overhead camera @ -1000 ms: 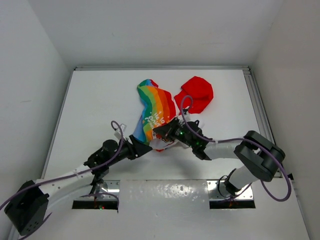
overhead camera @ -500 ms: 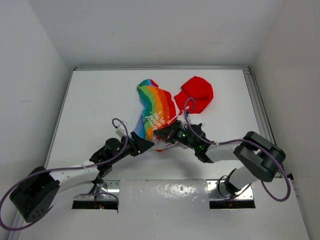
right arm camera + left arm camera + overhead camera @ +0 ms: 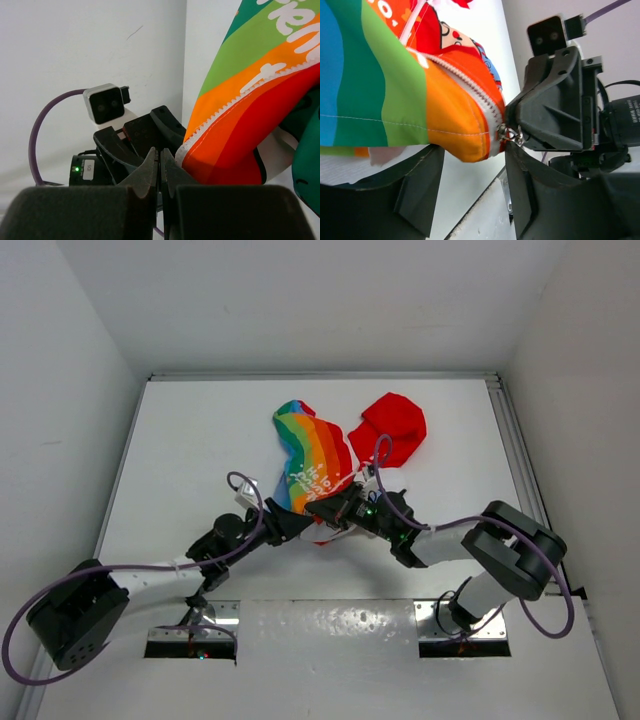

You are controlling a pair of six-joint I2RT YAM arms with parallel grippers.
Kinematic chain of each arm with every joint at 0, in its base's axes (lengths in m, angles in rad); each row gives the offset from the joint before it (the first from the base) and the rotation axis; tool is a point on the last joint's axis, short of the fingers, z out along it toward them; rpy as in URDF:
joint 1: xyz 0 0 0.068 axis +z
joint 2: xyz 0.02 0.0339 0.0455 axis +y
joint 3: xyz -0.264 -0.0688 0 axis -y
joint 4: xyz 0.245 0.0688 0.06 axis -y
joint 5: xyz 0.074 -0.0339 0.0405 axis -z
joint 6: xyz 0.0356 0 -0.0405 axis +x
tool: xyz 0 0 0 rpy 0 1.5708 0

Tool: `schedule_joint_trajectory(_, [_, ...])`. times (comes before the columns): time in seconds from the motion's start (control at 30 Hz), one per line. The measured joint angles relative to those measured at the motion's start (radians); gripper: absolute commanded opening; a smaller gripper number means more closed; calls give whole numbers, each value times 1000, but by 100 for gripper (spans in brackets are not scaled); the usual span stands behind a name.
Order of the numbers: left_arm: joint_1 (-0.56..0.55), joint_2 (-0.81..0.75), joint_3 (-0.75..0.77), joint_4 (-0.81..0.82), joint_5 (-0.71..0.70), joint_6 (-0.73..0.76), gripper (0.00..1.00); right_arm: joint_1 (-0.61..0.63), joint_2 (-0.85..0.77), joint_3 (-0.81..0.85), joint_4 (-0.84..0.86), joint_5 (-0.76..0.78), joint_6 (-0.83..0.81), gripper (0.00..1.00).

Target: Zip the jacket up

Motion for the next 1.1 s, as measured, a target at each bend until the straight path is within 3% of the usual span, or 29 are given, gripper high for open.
schedule_joint_trajectory(0.23, [-11, 5, 0, 35, -34, 0, 43, -2, 17, -11, 35, -6, 38, 0])
schedule_joint_trajectory(0.37, [-31, 2, 0, 43, -59, 0, 30, -2, 17, -23, 45, -6, 45, 0])
schedule_joint_trajectory(0.43, [-37, -1, 0, 50, -70, -1, 30, -3, 17, -23, 46, -6, 49, 0])
schedule_joint_trajectory(0.57, [-42, -6, 0, 59, -88, -5, 17, -4, 17, -26, 46, -3, 50, 0])
schedule_joint_trajectory(0.6, [-43, -11, 0, 60, -94, -6, 12, -4, 17, -27, 46, -3, 51, 0])
schedule_joint_trajectory(0.63, [-45, -16, 0, 60, -97, -7, 0, -4, 17, -29, 47, -1, 53, 0])
schedule_joint_trajectory(0.87, [-55, -48, -8, 55, -109, -3, 0, -5, 6, -36, 46, 4, 47, 0])
schedule_joint_trajectory(1.1, [-56, -206, -48, -10, -110, 5, 0, -10, -51, 5, -66, 10, -48, 0])
